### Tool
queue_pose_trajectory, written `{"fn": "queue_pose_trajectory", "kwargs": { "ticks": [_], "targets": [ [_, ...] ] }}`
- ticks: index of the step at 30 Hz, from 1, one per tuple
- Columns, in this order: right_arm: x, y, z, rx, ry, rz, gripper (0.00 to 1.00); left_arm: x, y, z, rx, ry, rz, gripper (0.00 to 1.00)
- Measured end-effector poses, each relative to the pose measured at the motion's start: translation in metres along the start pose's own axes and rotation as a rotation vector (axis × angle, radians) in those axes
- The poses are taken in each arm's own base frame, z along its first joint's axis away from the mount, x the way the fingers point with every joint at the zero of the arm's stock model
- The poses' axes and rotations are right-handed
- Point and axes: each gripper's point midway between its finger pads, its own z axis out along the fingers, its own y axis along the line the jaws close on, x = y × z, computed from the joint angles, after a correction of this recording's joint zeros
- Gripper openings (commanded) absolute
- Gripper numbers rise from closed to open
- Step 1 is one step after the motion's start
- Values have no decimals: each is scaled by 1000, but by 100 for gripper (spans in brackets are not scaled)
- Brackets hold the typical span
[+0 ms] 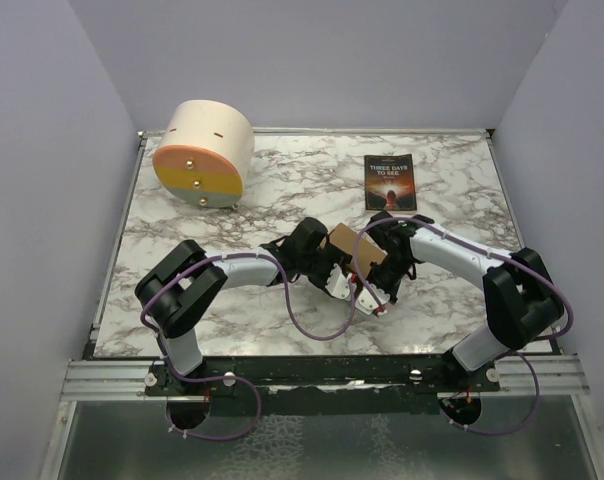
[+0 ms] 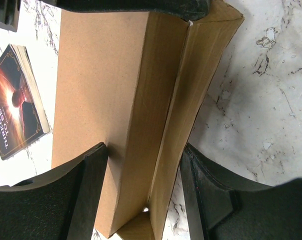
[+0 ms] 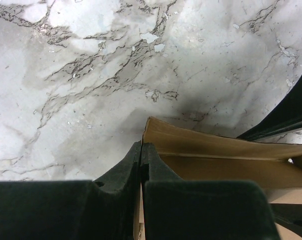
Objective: Fold the paper box
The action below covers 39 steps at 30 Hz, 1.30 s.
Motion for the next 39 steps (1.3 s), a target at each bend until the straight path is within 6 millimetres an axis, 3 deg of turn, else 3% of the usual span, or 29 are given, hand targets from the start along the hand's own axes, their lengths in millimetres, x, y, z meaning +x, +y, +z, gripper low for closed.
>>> {"fn": "queue_pose_trajectory", "kwargs": {
  "ticks": [39],
  "targets": [
    [-3, -1, 3, -5, -3, -16, 1, 0, -2, 0, -5, -10, 5, 63]
  ]
}}
